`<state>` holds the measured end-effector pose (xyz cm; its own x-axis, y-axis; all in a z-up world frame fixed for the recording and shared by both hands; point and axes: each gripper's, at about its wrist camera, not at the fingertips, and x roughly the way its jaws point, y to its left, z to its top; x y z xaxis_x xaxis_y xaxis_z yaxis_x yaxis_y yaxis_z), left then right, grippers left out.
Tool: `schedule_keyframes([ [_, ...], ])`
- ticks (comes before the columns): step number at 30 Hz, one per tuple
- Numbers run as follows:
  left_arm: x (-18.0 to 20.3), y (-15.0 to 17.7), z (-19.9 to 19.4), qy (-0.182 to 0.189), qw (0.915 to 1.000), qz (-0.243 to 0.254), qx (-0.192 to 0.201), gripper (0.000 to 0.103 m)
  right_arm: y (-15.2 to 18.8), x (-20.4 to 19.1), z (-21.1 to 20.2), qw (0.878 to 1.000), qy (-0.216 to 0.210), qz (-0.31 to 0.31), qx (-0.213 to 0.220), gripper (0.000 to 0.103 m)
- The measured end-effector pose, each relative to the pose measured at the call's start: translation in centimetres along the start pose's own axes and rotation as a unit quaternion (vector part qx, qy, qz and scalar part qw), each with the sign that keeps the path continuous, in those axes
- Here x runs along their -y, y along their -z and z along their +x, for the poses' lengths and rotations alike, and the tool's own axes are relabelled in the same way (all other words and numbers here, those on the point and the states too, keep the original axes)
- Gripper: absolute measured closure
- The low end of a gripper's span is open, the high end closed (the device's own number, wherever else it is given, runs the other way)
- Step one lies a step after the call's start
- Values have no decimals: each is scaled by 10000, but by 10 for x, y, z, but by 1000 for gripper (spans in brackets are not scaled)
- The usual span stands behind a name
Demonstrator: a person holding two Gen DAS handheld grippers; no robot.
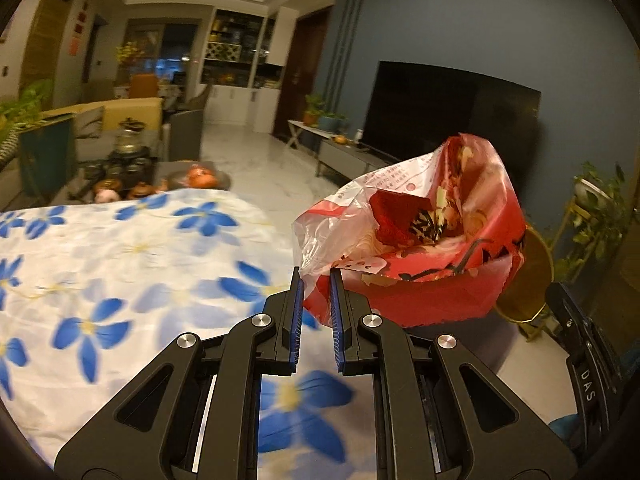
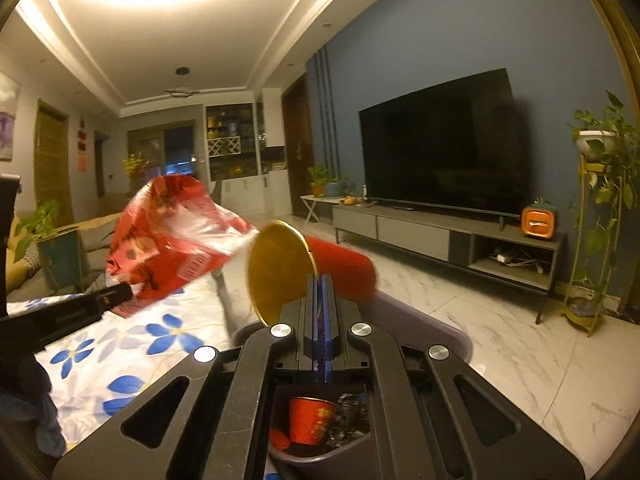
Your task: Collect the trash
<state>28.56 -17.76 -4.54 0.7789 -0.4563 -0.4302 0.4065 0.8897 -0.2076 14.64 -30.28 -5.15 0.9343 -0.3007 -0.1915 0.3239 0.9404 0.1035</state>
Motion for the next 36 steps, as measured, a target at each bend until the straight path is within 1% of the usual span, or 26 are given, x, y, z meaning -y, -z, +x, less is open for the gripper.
schedule_keyframes([
  [5, 24, 7, 24, 369, 9991, 177, -78, 91, 6, 12, 12, 9999, 35, 82, -61, 103],
  [9, 39, 16, 46, 501, 9977, 368, -267, 88, 13, 20, 21, 9997, 68, 116, -202, 103],
  [13, 42, 25, 61, 671, 9953, 479, -503, 79, 13, 20, 16, 9996, 159, 116, -217, 103],
  [14, 43, 27, 62, 710, 9948, 493, -546, 68, 13, 20, 15, 9995, 176, 117, -237, 103],
  [15, 41, 28, 64, 728, 9945, 484, -569, 54, 13, 20, 14, 9994, 182, 121, -259, 103],
  [17, 38, 29, 59, 752, 9948, 452, -511, 46, 14, 20, 12, 9992, 177, 138, -335, 103],
  [18, 36, 28, 58, 712, 9953, 461, -474, 40, 15, 21, 12, 9991, 178, 151, -366, 103],
  [21, 27, 27, 44, 550, 9969, 428, -359, 28, 16, 23, 8, 9984, 147, 239, -498, 103],
  [24, 15, 27, 25, 232, 9986, 423, -216, 20, 16, 22, 4, 9979, 103, 245, -586, 102],
  [26, 5, 28, 7, -11, 9990, 430, -122, 16, 15, 19, -1, 9978, 70, 232, -611, 82],
  [27, 1, 29, 1, -79, 9990, 429, -91, 14, 15, 17, -7, 9980, 6, 245, -583, 63],
  [28, -4, 29, -7, -158, 9990, 422, -58, 13, 15, 16, -11, 9982, -23, 236, -543, 57],
  [29, -8, 30, -15, -239, 9989, 409, -15, 11, 13, 13, -15, 9983, -33, 206, -540, 57],
  [30, -14, 31, -24, -336, 9987, 394, 32, 8, 12, 11, -17, 9983, -64, 186, -544, 51],
  [31, -18, 33, -32, -426, 9984, 371, 45, 7, 11, 7, -24, 9983, -140, 180, -540, 41],
  [32, -24, 35, -42, -548, 9980, 317, 66, 6, 11, 5, -29, 9983, -171, 179, -524, 37],
  [35, -35, 39, -66, -672, 9975, 206, 110, 6, 8, -6, -47, 9987, -230, 105, -451, 25],
  [36, -37, 40, -75, -731, 9971, 187, 140, 6, 7, -9, -52, 9987, -234, 84, -445, 19],
])
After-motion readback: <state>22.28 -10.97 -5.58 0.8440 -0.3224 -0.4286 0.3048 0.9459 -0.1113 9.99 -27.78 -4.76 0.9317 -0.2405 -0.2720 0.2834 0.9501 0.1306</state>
